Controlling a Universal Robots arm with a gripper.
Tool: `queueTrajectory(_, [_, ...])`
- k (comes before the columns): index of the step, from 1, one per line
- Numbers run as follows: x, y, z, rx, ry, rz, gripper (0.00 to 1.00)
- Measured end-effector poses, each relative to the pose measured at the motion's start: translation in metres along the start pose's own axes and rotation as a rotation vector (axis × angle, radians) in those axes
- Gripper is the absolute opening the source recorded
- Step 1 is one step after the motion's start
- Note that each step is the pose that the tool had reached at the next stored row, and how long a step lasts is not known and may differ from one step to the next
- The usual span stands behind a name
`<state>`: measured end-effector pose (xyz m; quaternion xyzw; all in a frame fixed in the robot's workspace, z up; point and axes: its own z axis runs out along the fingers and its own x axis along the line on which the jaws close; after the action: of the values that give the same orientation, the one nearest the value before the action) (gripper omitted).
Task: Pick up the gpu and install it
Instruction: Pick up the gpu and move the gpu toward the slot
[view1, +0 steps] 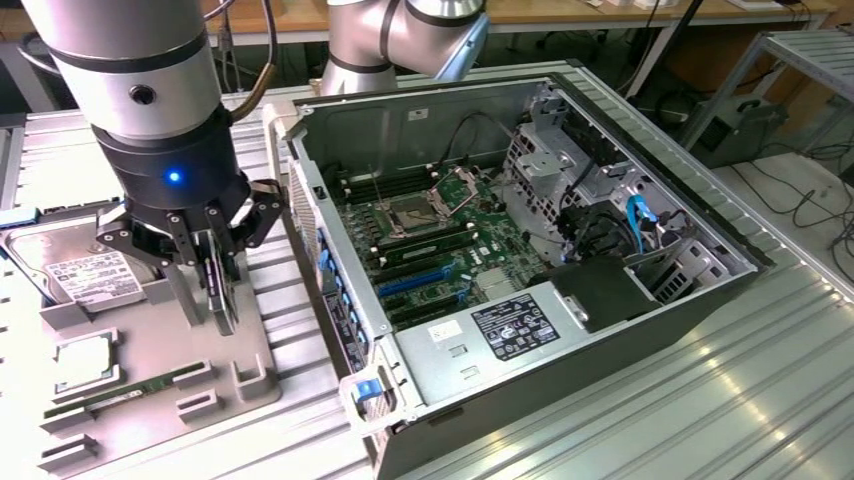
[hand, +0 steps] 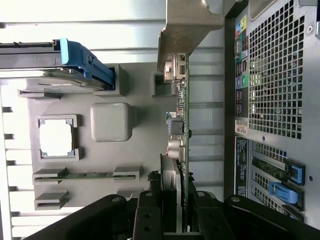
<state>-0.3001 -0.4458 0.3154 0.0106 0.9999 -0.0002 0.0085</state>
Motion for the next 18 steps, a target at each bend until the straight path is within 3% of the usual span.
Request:
queueTrajectory(10, [0.0,0.0,-0.0075,0.0001,0.0001,0.0,0.28])
queueTrajectory(18, [0.0,0.0,-0.0192,0.0001,0.0001,0.0,0.28])
